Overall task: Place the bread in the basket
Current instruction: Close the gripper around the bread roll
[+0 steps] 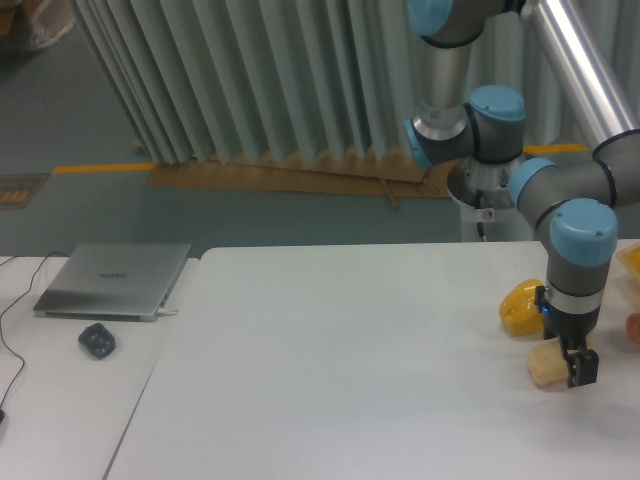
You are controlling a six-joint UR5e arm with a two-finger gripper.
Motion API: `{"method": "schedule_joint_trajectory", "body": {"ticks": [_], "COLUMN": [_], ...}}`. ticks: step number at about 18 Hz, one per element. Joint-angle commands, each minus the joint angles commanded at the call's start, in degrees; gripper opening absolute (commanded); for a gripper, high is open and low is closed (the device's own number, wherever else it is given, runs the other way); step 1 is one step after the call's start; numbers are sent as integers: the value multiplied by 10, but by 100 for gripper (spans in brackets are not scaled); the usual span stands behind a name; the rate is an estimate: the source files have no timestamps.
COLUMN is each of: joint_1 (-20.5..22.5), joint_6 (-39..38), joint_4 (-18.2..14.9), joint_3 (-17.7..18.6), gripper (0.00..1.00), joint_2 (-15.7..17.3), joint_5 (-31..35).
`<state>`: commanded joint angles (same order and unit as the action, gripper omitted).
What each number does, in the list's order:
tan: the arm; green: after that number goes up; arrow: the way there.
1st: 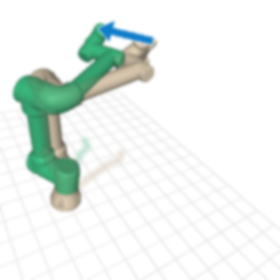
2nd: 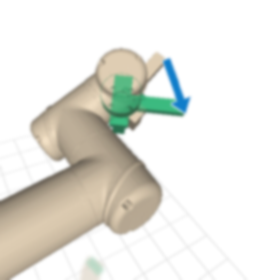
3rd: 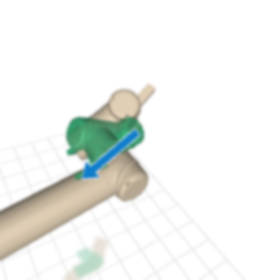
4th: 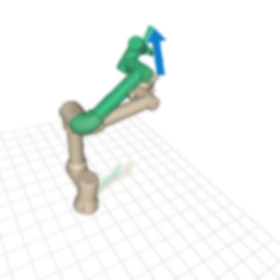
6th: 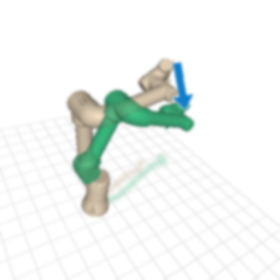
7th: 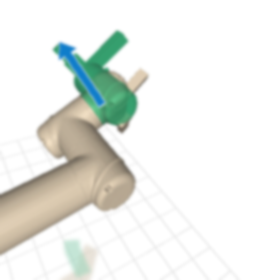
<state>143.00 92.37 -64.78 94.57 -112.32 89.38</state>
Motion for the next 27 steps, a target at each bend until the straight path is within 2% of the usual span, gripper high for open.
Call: {"method": "schedule_joint_trajectory", "body": {"ticks": [3,8,9,13,14,17,20,23,27], "joint_1": [0,-3,-3,-3,-3,-3,-3,-3,-1], "joint_6": [1,2,2,2,2,2,1,2,1], "joint_4": [0,1,1,1,0,1,0,0,-1], "joint_3": [1,0,0,1,0,0,-2,-2,-4], "gripper": [89,88,80,66,60,59,53,53,47], "joint_2": [0,-4,-4,-4,-4,-3,-2,-2,0], "joint_5": [3,39,39,39,39,39,39,39,38]}}
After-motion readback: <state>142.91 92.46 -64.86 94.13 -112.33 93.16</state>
